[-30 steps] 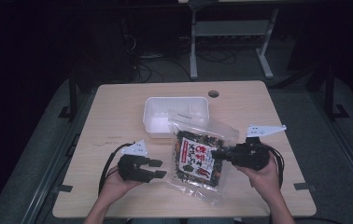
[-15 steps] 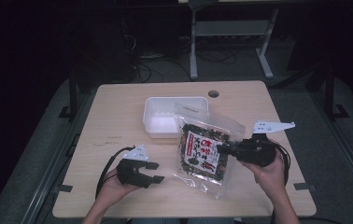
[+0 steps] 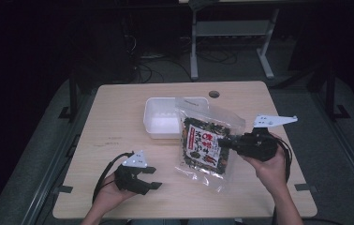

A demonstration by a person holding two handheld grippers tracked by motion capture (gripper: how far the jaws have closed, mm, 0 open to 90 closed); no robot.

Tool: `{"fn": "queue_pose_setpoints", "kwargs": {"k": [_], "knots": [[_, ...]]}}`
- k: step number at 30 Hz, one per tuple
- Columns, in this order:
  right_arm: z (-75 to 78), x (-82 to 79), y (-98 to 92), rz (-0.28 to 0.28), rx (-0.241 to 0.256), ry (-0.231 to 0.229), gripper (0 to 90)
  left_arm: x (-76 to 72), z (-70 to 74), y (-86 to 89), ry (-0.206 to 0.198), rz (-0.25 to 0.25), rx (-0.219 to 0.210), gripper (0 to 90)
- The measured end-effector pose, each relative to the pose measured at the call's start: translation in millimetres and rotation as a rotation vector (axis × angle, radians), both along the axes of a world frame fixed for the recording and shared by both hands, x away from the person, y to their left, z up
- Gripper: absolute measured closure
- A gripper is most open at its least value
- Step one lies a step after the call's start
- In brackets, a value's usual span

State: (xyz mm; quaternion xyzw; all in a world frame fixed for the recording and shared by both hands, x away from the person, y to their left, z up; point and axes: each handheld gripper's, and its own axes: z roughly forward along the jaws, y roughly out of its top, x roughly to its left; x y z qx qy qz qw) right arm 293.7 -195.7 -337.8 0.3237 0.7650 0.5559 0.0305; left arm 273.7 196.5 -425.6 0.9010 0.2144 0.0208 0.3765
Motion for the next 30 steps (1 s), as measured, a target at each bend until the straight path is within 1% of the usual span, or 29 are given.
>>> {"fn": "queue_pose_setpoints", "kwargs": {"k": [7, 10, 12, 16, 17, 18, 20, 21, 25, 30], "knots": [[12.1, 4.4, 3.4, -0.01, -0.019, -0.024, 75.3, 0.6, -1.9, 2.6, 0.005, 0.016, 0.004, 35.8], [16.1, 8.9, 5.4, -0.015, -0.023, -0.031, 75.3, 1.1, -1.4, 4.9, 0.01, 0.018, -0.016, 35.0], [18.9, 11.2, 6.8, -0.019, -0.026, -0.037, 75.3, 1.6, -1.5, 6.1, 0.013, 0.024, -0.02, 34.6], [23.4, 14.5, 8.0, -0.019, -0.026, -0.045, 75.3, 1.8, -1.4, 6.7, 0.011, 0.025, -0.019, 34.2], [26.8, 16.5, 9.2, -0.024, -0.032, -0.051, 75.2, 2.0, -1.6, 6.8, 0.009, 0.028, -0.018, 32.6], [26.8, 16.5, 9.2, -0.024, -0.032, -0.051, 75.2, 2.0, -1.6, 6.8, 0.009, 0.028, -0.018, 31.7], [31.8, 20.0, 11.0, -0.029, -0.038, -0.061, 75.3, 2.1, -1.9, 7.1, 0.009, 0.03, -0.018, 30.8], [31.8, 20.0, 11.0, -0.029, -0.038, -0.061, 75.3, 2.2, -1.8, 7.4, 0.008, 0.031, -0.016, 30.8], [40.2, 26.8, 16.1, -0.034, -0.04, -0.078, 75.3, 3.3, -1.7, 9.5, 0.01, 0.035, -0.019, 28.6], [46.8, 32.9, 21.5, -0.036, -0.045, -0.089, 75.3, 3.6, -1.7, 10.7, 0.01, 0.04, -0.023, 28.1]]}}
